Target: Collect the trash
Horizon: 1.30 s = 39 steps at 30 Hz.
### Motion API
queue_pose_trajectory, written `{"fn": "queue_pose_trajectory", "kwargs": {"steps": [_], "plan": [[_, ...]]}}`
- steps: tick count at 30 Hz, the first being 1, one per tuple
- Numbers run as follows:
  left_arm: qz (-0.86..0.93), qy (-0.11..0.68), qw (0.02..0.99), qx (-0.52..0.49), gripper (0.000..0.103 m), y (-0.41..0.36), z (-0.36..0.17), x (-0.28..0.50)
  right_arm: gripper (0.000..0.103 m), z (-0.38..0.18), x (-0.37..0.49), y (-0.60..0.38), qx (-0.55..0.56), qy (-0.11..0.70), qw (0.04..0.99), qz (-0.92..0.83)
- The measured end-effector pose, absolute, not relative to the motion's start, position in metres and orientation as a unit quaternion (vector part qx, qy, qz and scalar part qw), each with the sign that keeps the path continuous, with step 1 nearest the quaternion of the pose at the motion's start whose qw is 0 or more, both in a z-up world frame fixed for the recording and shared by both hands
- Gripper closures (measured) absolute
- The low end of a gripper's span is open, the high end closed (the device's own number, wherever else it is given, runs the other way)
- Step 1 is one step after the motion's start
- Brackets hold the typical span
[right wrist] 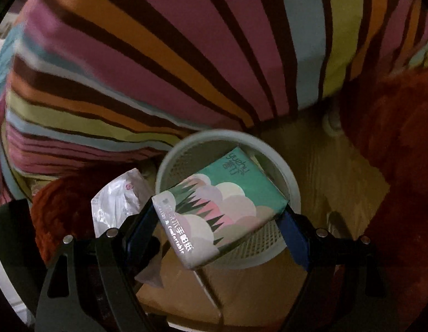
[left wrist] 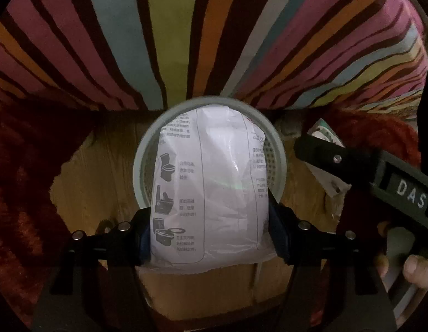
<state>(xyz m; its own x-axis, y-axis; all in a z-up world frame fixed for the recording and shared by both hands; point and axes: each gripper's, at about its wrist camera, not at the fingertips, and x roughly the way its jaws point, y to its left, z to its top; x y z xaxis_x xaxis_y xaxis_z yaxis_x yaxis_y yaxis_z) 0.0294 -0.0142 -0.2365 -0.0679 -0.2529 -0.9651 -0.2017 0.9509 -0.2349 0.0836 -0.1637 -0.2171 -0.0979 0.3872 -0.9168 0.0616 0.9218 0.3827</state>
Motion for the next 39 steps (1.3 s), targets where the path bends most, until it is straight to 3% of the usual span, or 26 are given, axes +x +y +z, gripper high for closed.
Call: {"fn": "queue_pose_trajectory", "kwargs": {"steps": [20, 24, 25, 27, 29, 39], "plan": [[0.008, 0.795, 0.581, -0.173, 0.037, -0.016, -0.284, 0.034, 0.024, -0.281, 0.08, -0.152, 0.176, 0.807, 0.558, 0.081], [0.009, 0.808, 0.561, -0.181, 0.033, -0.016, -0.291, 0.032, 0.022, -0.287, 0.078, -0.15, 0.181, 0.812, 0.549, 0.081], [0.011, 0.811, 0.557, -0.18, 0.024, -0.016, -0.292, 0.031, 0.021, -0.29, 0.077, -0.151, 0.184, 0.814, 0.545, 0.081], [0.012, 0.814, 0.55, -0.184, 0.019, -0.016, -0.296, 0.03, 0.018, -0.294, 0.076, -0.151, 0.189, 0.818, 0.537, 0.081], [0.012, 0.813, 0.551, -0.188, 0.019, -0.014, -0.295, 0.03, 0.009, -0.297, 0.075, -0.152, 0.196, 0.822, 0.529, 0.079], [0.01, 0.8, 0.569, -0.19, 0.019, -0.013, -0.283, 0.029, 0.008, -0.28, 0.079, -0.156, 0.192, 0.795, 0.57, 0.072]]}}
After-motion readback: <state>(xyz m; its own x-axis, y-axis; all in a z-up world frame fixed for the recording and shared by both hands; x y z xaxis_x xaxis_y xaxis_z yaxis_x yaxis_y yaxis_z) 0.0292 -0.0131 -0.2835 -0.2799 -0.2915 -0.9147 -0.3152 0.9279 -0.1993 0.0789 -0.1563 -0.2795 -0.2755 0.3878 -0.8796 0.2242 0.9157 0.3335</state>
